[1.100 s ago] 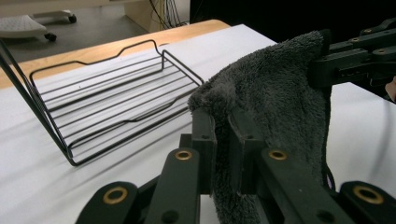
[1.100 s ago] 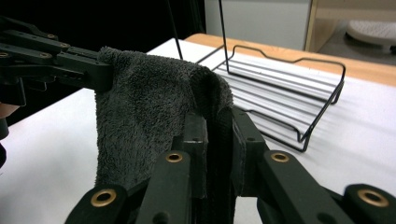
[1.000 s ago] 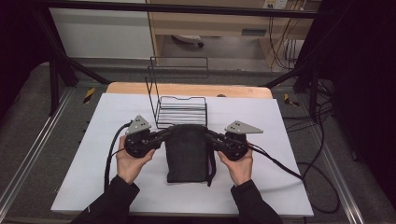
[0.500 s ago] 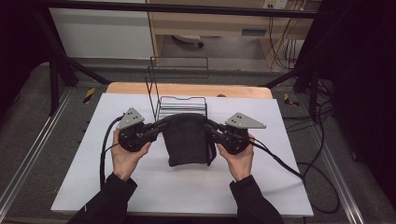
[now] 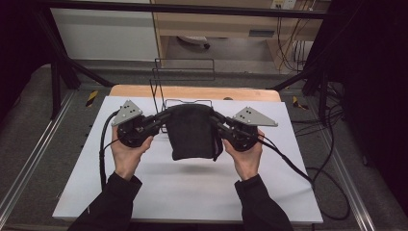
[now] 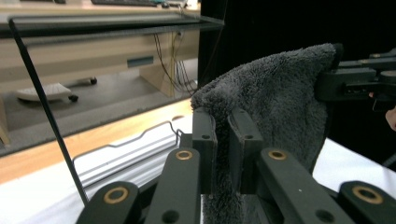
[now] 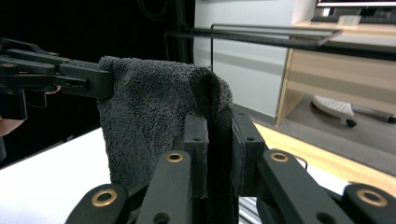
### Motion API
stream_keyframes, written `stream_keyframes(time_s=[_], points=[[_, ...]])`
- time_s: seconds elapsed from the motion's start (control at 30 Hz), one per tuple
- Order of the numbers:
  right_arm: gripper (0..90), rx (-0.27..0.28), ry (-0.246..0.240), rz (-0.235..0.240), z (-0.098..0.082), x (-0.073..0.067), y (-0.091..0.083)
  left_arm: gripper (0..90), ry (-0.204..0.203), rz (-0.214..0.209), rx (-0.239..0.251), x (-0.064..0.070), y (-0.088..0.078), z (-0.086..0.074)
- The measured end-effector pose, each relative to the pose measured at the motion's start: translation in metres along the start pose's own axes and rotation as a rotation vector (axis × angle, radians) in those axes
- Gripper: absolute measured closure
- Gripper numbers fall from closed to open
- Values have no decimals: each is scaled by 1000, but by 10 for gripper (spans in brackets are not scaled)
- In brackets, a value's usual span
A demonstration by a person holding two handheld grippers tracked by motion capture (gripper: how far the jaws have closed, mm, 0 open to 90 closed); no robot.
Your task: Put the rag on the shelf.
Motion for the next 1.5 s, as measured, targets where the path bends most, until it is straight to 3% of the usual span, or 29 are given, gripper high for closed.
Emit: stream_keyframes(time_s=[0.47,0.9,1.03,1.5], points=[[796,71,-30,-39,35,5,5,819,7,17,100,-2,-3,34],[796,119,-55,-75,64,11,19,820,17,54,157,-10,-1,66],[796,135,-61,-86,74,14,22,820,-2,43,176,-13,0,75],[797,179,-82,-120,110,25,33,822,4,55,241,-17,2,111]])
Point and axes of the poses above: each handheld gripper's, and its own axes: y roughly forward along the jaws, z roughly out of its top, x roughly to its right, the point moved 4 cm from there along y, roughly forward along the jaws, and after that the axes turned 8 degrees about -y, right-handed, at the moved point
